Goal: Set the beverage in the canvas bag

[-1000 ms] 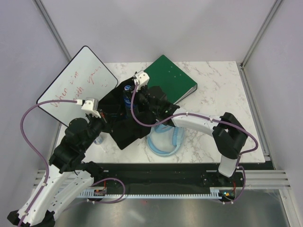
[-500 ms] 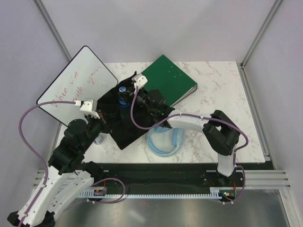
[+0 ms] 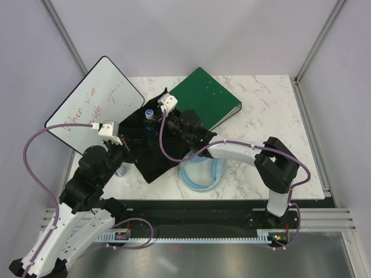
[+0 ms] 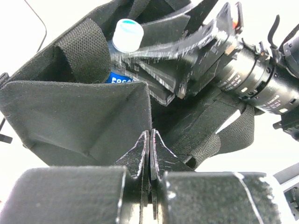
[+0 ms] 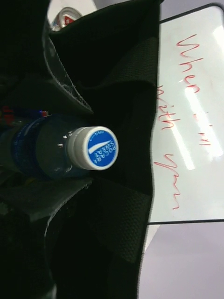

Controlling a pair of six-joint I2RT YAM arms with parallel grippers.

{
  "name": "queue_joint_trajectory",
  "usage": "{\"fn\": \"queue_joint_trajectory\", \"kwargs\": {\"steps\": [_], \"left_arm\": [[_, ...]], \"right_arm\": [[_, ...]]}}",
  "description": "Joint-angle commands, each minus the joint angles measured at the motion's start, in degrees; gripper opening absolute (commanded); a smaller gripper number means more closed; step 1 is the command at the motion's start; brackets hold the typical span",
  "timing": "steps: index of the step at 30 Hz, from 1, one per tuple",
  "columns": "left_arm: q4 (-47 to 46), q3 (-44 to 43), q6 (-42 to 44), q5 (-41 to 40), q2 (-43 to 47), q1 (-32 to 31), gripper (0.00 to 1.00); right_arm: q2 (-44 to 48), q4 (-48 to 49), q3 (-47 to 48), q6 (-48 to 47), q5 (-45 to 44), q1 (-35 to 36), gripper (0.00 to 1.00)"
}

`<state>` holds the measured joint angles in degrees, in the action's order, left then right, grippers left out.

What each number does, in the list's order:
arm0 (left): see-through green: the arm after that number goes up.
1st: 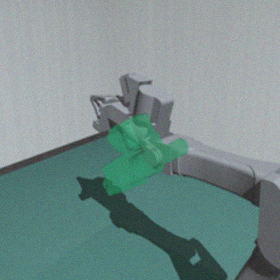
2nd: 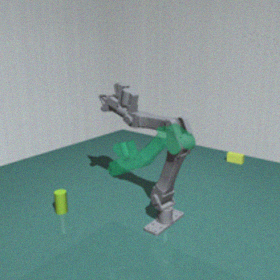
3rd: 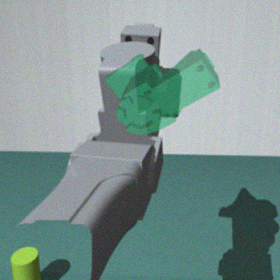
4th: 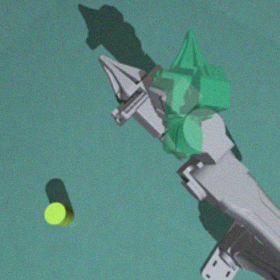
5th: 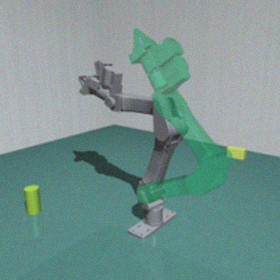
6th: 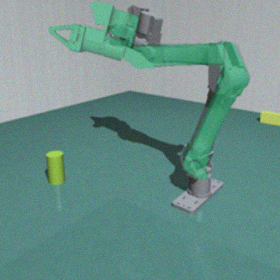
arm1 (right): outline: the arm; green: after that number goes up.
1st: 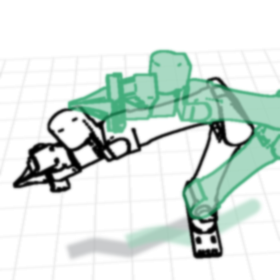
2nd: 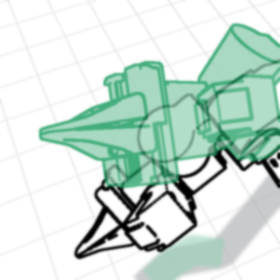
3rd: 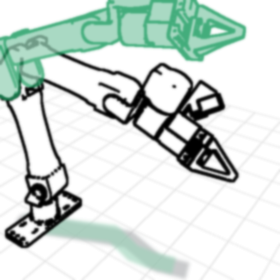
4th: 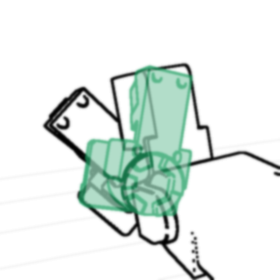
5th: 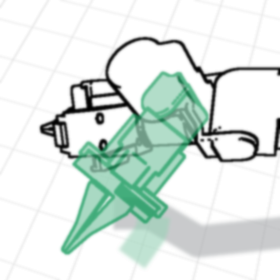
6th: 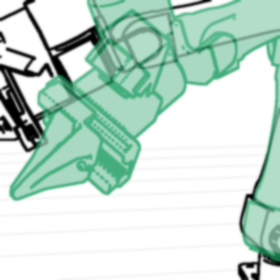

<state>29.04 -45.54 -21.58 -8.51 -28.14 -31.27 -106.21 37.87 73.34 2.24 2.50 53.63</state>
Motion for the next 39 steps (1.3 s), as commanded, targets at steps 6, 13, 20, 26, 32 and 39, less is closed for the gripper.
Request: {"fn": "queue_joint_trajectory", "kwargs": {"steps": [6, 13, 20, 26, 32, 39], "left_arm": [[0.41, 0.01, -0.83, -1.59, -0.77, 0.15, 0.02], [1.46, -0.95, -1.27, -1.5, -0.86, 0.15, 0.24], [5.06, -4.29, -1.26, -4.14, -0.25, 0.15, 0.5], [9.28, -7.54, -4.6, -5.11, 0.46, 0.15, 0.72], [16.56, -11.67, -8.12, -12.03, -1.47, 0.15, 0.77], [31.32, -17.9, -21.7, -30.4, -9.37, 0.24, 0.77]], "right_arm": [[11.28, -30.9, 12.08, 2.94, -1.97, -0.01, 0.81], [21.21, -37.59, 11.12, 7.33, -4.43, -0.45, 0.82], [23.95, -44.36, 9.63, 10.59, -12.43, -0.37, 0.8], [24.3, -45.25, 9.01, 10.6, -11.82, -0.36, 0.79], [21.67, -50.08, 11.65, 8.75, -16.73, -0.45, 0.78], [22.37, -55.43, 14.02, 7.87, -16.13, -2.82, 0.74]]}}
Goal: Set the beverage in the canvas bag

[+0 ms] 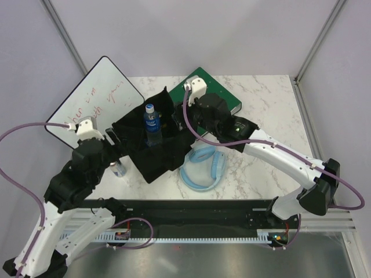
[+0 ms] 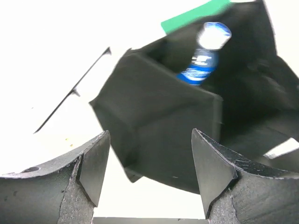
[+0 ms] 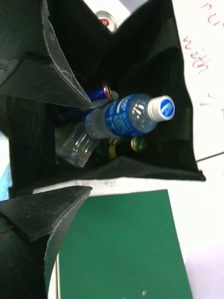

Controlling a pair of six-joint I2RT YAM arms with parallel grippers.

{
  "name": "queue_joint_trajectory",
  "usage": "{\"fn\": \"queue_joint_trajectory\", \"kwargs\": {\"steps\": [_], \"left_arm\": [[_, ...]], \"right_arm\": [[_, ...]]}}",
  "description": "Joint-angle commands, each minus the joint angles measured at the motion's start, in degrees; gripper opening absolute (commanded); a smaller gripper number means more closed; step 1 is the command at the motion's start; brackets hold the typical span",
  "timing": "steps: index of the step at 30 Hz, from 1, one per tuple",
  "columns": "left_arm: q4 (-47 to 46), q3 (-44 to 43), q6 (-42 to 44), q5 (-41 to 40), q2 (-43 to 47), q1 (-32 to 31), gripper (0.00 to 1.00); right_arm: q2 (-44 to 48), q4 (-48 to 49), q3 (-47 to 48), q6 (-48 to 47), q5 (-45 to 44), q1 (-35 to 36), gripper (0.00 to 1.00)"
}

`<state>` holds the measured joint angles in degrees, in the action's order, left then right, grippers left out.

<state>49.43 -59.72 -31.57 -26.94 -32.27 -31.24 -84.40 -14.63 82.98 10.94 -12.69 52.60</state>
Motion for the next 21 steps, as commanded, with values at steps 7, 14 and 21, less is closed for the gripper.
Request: {"fn": "queue_joint_trajectory", "kwargs": {"steps": [7, 14, 21], "left_arm": [[21.15, -5.23, -26.87, -16.39, -12.02, 2.76, 0.87], [18.61, -1.63, -24.51, -2.64, -17.12, 20.05, 0.87], [14.03, -0.22, -23.19, 3.73, -19.23, 25.27, 0.86]], "right_arm": [[2.57, -0.75, 1.14, 0.49, 5.74, -5.31, 0.75], [6.79, 2.68, -3.52, 0.14, 9.43, -7.33, 0.76], [9.34, 4.87, -6.69, -0.39, 11.19, -7.86, 0.76]]}}
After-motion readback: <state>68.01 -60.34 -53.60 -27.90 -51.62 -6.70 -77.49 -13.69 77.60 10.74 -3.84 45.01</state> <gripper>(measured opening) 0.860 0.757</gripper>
